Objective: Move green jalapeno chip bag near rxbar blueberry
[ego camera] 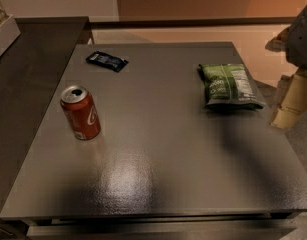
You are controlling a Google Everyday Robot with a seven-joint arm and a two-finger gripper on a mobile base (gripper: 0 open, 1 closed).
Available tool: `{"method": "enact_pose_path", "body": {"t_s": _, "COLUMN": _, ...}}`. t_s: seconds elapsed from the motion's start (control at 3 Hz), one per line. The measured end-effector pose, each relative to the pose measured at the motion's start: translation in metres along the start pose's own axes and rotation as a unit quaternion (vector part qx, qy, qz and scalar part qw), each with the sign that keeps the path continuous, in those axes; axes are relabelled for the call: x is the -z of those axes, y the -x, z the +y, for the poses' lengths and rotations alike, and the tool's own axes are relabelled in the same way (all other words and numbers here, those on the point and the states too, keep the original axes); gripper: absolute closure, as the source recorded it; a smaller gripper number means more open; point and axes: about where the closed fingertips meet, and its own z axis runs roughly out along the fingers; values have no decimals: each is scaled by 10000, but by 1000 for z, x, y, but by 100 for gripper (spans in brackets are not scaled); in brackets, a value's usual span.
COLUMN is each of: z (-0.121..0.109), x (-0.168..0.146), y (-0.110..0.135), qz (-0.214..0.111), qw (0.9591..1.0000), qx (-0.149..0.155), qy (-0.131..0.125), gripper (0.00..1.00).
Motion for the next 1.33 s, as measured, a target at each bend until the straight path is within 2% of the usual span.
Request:
{"method": "enact_pose_path", "body": {"t_s": 0.67, "z": -3, "x": -4, "y": 2, "qz": -9, "qw": 10000, "qx": -74, "qy": 32, "gripper": 0}}
{"method": "enact_pose_path", "body": {"t_s": 1.0, "z": -16, "x": -25, "y": -3, "qz": -8, "qw": 9988, "qx": -480, "qy": 9, "gripper": 0}}
{"method": "enact_pose_path", "body": {"t_s": 1.33, "z": -36, "x": -49, "y": -11, "qz": -29, "qw": 9943, "qx": -1058, "qy": -78, "gripper": 0}}
